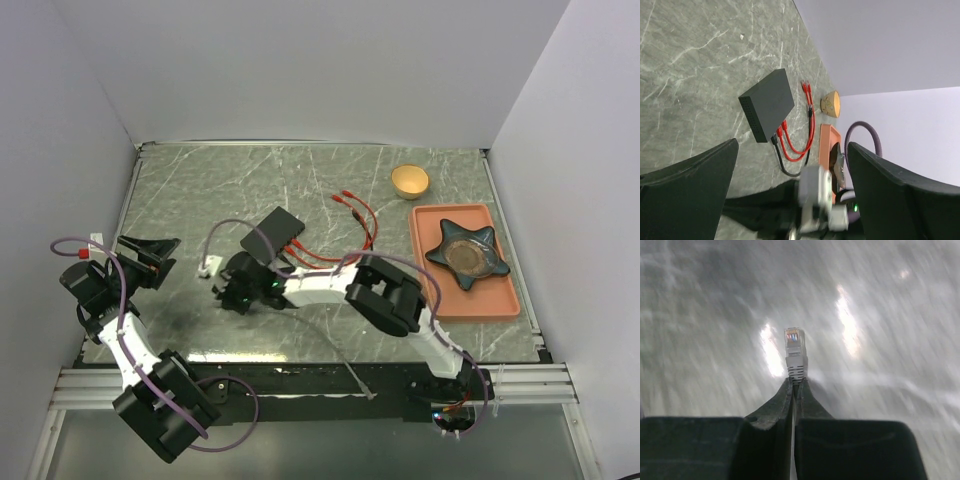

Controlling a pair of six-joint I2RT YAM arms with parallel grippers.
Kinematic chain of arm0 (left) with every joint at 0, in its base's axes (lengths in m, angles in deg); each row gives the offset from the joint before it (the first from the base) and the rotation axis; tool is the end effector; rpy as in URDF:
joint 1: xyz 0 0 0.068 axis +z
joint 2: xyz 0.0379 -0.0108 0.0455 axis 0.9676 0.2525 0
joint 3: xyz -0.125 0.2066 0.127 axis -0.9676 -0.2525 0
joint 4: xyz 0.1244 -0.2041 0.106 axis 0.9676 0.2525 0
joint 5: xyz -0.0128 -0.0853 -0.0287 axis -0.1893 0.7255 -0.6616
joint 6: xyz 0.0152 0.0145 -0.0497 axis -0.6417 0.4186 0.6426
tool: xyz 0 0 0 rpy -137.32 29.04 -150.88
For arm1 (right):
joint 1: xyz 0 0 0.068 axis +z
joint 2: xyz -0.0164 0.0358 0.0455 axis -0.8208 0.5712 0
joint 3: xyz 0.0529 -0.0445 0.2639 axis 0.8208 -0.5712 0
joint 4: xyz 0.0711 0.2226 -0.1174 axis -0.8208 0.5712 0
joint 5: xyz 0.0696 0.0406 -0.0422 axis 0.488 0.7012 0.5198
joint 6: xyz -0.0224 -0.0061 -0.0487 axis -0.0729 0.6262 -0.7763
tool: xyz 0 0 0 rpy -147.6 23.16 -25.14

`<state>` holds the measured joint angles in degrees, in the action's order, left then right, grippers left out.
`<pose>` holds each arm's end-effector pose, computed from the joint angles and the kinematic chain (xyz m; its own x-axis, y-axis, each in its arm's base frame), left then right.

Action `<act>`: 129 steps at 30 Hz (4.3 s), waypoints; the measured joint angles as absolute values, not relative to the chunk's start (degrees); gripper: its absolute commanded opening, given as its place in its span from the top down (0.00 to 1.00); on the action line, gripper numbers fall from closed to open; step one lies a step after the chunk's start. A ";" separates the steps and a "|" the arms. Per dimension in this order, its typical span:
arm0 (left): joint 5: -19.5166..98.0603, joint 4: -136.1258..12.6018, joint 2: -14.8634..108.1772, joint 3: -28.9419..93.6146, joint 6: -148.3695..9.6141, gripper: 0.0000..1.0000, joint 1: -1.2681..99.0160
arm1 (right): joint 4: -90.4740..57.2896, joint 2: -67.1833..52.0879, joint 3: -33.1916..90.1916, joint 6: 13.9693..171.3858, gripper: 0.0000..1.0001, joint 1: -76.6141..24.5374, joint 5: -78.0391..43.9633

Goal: Insert the plug into the switch port

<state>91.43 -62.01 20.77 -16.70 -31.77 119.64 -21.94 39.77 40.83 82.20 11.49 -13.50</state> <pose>0.1493 0.1024 0.2219 -0.3604 -0.8730 -0.3287 -0.0744 0.3782 -0.9227 0.1910 0.4599 0.1435 -0.1691 -0.5500 -0.8179 -0.9759 0.2094 0.0610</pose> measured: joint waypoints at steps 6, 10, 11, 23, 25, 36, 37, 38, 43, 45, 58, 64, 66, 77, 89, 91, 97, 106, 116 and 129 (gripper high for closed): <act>90.10 -61.70 20.44 -16.70 -32.05 0.04 118.38 | -23.97 30.52 27.28 86.05 1.00 3.01 -10.72; 87.13 -61.99 20.13 -16.68 -31.90 0.03 113.00 | -21.66 24.40 22.08 86.38 1.00 0.27 -15.44; 85.73 -62.05 20.20 -16.68 -31.68 0.03 110.60 | -21.22 22.68 21.07 86.40 1.00 0.34 -16.89; 71.46 -69.07 29.36 -14.88 -25.76 0.02 82.51 | -20.17 3.62 13.53 83.75 1.00 4.60 -32.65; 69.60 -69.02 30.69 -13.77 -25.65 0.02 79.93 | -19.30 3.60 13.42 83.19 0.83 4.93 -33.41; 61.47 -65.31 30.41 -10.42 -27.33 0.01 77.33 | -18.73 15.36 16.59 83.95 0.43 5.13 -29.67; 61.01 -64.74 30.28 -10.42 -27.57 0.01 77.33 | -18.73 17.21 17.88 84.08 0.44 5.13 -29.15; 60.64 -64.37 30.21 -10.42 -27.75 0.01 77.35 | -18.88 18.92 19.13 84.15 0.44 5.13 -28.49; 59.65 -63.04 30.21 -10.42 -28.69 0.01 77.90 | -19.06 24.34 23.34 84.58 0.50 5.13 -26.53; 59.65 -62.95 30.21 -10.42 -28.99 0.01 78.44 | -19.27 25.67 24.15 84.67 0.61 5.13 -25.89; 60.16 -62.79 30.10 -10.45 -30.52 0.01 83.76 | -20.15 29.13 27.02 85.02 1.00 4.97 -25.08; 61.53 -62.84 30.30 -10.45 -30.74 0.02 83.91 | -21.88 26.85 23.56 85.15 1.00 4.69 -26.57; 61.77 -62.84 30.69 -10.45 -30.72 0.03 83.76 | -21.77 24.54 21.38 85.02 1.00 4.69 -28.38; 62.58 -65.81 35.54 -10.10 -28.56 0.05 75.95 | -24.65 12.73 17.20 79.45 1.00 7.47 -47.42; 60.81 -67.82 41.51 -3.26 -27.07 0.25 64.67 | -27.43 13.06 16.46 70.79 1.00 13.80 -60.25; 60.59 -68.02 43.13 -2.51 -27.11 0.32 63.54 | -27.45 13.06 16.46 70.25 1.00 14.07 -61.02; 60.20 -67.60 45.49 -1.75 -27.27 0.39 61.22 | -27.47 13.06 16.48 69.24 1.00 14.07 -62.98; 60.07 -67.41 46.91 0.50 -27.72 0.56 59.49 | -27.43 13.06 16.52 68.83 1.00 14.07 -64.56; 58.95 -64.54 48.39 1.82 -29.21 0.65 58.73 | -27.58 12.86 16.52 68.83 1.00 14.07 -65.47; 58.98 -65.48 48.44 1.88 -29.19 0.99 58.62 | -26.95 12.49 17.05 70.81 1.00 13.67 -66.46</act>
<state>58.98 -65.48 48.44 1.88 -29.19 58.62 -26.95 12.49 17.05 70.81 13.67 -66.46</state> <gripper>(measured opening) 0.081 0.031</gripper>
